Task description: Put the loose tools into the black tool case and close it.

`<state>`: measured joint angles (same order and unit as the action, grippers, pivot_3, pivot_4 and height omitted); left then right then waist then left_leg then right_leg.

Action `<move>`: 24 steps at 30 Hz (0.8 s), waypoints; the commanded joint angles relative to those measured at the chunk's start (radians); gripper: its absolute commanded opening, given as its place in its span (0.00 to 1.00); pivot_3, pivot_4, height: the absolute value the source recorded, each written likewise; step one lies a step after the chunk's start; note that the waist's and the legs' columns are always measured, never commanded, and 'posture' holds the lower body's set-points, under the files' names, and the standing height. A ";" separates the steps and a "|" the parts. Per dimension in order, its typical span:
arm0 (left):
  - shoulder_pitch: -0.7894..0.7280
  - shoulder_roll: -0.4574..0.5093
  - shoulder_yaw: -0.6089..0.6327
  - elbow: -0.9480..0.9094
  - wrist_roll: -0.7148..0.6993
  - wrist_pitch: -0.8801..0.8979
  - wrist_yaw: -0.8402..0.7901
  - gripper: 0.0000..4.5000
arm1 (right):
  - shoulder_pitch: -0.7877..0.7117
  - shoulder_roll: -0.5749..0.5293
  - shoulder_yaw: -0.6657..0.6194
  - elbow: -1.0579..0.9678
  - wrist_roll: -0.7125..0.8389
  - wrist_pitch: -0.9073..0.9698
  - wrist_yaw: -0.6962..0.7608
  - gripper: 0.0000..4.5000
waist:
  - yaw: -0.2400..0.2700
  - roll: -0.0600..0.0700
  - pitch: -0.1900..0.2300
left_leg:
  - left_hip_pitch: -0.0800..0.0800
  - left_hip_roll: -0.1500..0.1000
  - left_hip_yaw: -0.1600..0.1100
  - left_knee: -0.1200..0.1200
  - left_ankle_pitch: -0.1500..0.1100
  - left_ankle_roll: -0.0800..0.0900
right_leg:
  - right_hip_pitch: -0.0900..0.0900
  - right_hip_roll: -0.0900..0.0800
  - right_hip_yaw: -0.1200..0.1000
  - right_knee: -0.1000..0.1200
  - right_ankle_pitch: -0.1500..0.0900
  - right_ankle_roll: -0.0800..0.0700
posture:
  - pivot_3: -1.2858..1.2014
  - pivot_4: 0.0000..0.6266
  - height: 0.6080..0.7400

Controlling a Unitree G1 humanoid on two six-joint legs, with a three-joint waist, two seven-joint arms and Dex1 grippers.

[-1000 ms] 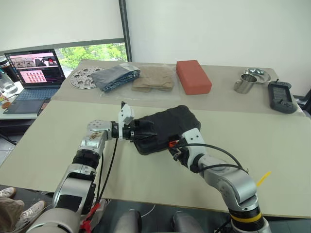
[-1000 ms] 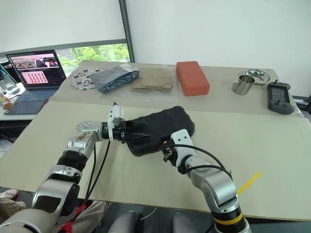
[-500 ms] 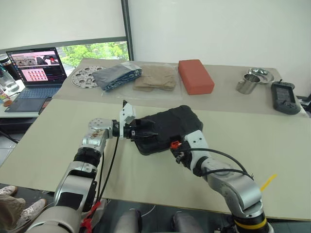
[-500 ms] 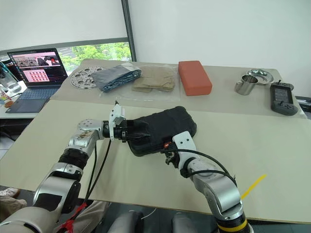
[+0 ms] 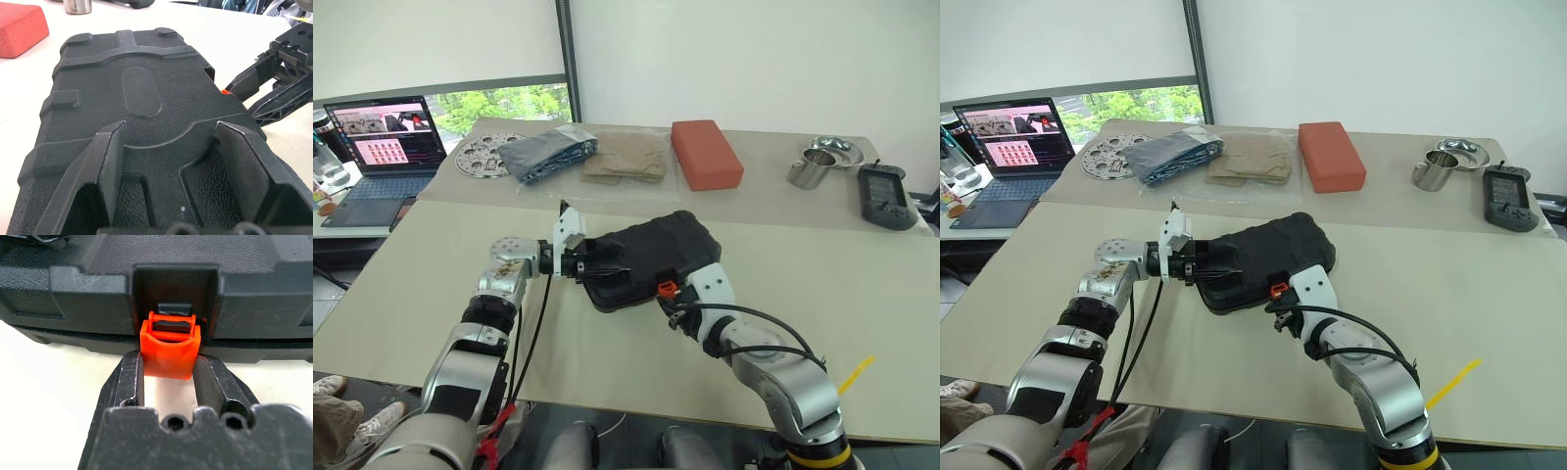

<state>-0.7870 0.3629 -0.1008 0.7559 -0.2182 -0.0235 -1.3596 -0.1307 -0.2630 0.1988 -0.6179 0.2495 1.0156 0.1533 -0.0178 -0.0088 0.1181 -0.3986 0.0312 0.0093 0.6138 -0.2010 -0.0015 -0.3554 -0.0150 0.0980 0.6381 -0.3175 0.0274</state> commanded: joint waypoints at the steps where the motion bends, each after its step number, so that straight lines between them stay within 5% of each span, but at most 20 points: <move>1: 0.026 -0.013 -0.055 0.046 0.058 0.007 -0.013 0.70 | -0.015 0.005 -0.009 -0.060 -0.006 -0.074 0.012 0.26 | 0.000 0.000 0.000 | 0.000 0.000 0.000 0.000 0.000 0.000 | 0.000 0.000 0.000 0.000 0.000 0.000 | 0.52 0.24 1.00; 24: 0.061 -0.036 -0.235 -0.024 0.268 -0.177 0.081 0.70 | 0.077 0.006 0.001 -0.016 -0.056 -0.258 0.044 0.26 | 0.008 -0.001 -0.012 | 0.000 -0.001 -0.003 0.000 0.000 0.000 | 0.005 -0.001 0.000 -0.007 0.000 0.000 | 0.52 0.24 1.00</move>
<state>-0.7822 0.3424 -0.2196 0.6665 -0.0610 -0.2251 -1.2743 -0.0391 -0.2738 0.2066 -0.5876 0.1965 0.8355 0.1904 -0.0096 -0.0094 0.1063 -0.3988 0.0298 0.0066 0.6133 -0.2010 -0.0015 -0.3504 -0.0158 0.0983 0.6313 -0.3175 0.0275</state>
